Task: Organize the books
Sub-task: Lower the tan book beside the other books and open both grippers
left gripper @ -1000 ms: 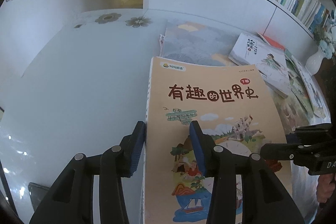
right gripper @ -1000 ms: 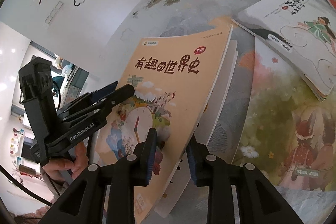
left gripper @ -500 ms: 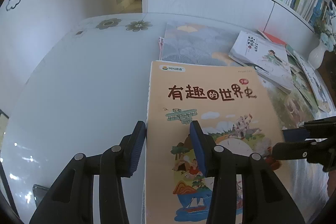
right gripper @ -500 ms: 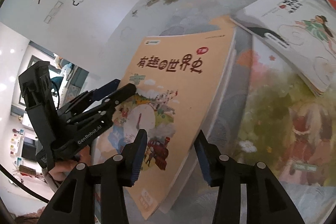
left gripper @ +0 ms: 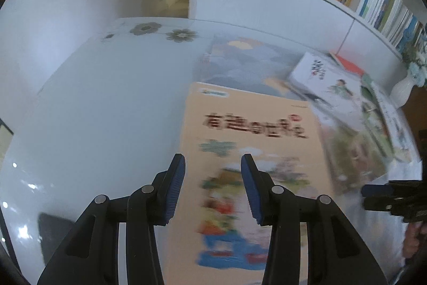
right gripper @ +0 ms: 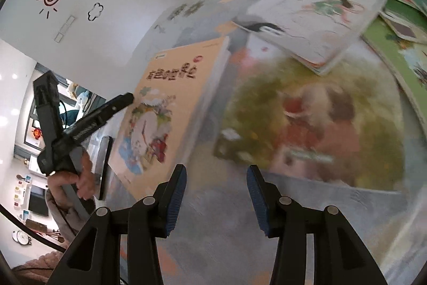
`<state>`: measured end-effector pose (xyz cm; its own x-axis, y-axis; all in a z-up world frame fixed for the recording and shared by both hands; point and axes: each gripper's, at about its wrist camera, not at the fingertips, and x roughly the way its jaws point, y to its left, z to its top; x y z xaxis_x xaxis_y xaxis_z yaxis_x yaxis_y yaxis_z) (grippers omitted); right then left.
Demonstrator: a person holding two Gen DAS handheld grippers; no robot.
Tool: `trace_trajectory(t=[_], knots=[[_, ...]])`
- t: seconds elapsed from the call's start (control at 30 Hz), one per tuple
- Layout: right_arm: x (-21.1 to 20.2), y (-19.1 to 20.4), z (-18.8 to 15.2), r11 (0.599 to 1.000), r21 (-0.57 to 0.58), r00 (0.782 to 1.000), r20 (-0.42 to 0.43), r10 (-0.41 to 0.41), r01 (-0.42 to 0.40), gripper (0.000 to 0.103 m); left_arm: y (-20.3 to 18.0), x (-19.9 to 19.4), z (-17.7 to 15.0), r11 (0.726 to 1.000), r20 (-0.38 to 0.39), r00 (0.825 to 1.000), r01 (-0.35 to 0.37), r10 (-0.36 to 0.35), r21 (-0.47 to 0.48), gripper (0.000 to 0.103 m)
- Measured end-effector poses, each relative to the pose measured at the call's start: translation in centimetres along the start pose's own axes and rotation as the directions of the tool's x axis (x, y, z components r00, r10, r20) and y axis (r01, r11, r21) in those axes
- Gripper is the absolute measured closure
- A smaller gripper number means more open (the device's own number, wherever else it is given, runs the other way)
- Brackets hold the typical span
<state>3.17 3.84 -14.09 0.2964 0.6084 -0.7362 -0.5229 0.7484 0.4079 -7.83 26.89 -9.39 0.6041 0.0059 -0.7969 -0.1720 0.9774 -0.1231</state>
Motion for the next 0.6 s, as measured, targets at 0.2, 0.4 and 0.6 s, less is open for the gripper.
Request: trace_trajectory(t=[0.2,0.4,0.6], knots=[[-3.3,-4.3,-1.5,0.999,0.013,0.997,0.062,-0.051,0.050,0.058,-7.1,-1.4,-0.4,0.995,0.016,0.996,0.087,-0.087,0.039,0.062],[-7.2,-9.2,-3.7,0.999,0.046,0.974,0.225,-0.015,0.005,0.058,-15.3,0.0,-0.9,0.986,0.028,0.989,0.146,-0.148,0.076,0.062],[-9.1,-10.6,-5.5,1.000,-0.002,0.917,0.398,-0.026,0.030,0.052,-18.5,4.3,-3.3,0.979,-0.042,0.984,0.174,-0.170,0.109,0.062]])
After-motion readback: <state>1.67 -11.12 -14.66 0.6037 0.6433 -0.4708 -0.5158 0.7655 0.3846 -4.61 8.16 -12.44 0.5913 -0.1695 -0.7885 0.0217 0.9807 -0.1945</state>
